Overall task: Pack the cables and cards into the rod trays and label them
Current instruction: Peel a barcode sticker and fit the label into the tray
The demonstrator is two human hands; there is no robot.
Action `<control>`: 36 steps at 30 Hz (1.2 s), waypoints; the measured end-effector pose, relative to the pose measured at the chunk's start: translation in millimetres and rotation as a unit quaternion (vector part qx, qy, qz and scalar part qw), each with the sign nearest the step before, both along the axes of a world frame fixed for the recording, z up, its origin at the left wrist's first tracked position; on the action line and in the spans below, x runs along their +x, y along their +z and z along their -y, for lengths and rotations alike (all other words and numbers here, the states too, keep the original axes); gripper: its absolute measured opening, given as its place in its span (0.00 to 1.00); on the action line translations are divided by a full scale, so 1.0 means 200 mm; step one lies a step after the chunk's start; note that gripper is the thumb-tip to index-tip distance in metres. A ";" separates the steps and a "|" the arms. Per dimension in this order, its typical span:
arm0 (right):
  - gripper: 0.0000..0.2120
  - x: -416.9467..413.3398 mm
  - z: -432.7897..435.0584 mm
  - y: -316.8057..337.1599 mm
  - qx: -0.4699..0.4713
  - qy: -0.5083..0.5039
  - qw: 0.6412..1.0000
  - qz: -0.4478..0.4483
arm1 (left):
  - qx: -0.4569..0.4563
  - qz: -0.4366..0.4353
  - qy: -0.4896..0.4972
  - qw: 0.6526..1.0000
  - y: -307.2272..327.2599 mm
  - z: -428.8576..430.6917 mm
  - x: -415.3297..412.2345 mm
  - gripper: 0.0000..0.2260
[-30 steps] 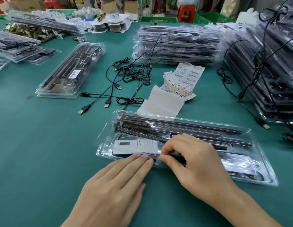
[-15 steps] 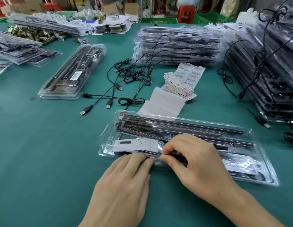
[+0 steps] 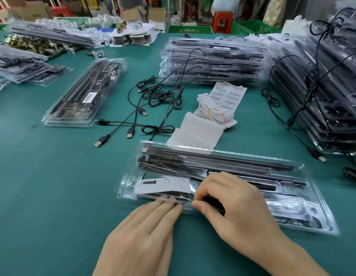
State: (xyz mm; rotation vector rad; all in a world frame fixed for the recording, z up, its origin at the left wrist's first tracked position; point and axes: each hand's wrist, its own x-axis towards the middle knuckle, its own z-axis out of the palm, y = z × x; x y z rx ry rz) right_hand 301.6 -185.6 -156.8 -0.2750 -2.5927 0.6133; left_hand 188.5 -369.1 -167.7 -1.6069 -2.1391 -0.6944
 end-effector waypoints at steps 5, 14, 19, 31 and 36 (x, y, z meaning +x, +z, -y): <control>0.06 0.00 0.00 -0.01 0.009 -0.003 1.000 -0.001 | 0.011 -0.006 -0.021 1.000 0.02 0.07 -0.07 0.11; 0.05 0.00 0.01 -0.01 0.005 0.001 1.000 -0.009 | -0.010 -0.089 -0.042 0.995 0.01 0.07 -0.12 0.08; 0.04 0.00 0.00 -0.01 0.004 0.004 1.000 -0.004 | -0.012 -0.047 -0.049 0.998 0.08 0.02 -0.22 0.07; 0.07 0.01 -0.01 0.01 0.028 0.049 0.997 0.047 | -0.013 -0.054 -0.060 0.997 0.02 -0.05 -0.19 0.05; 0.09 0.01 0.00 0.02 0.067 0.047 0.995 0.055 | -0.023 -0.055 -0.070 0.996 0.02 -0.05 -0.18 0.06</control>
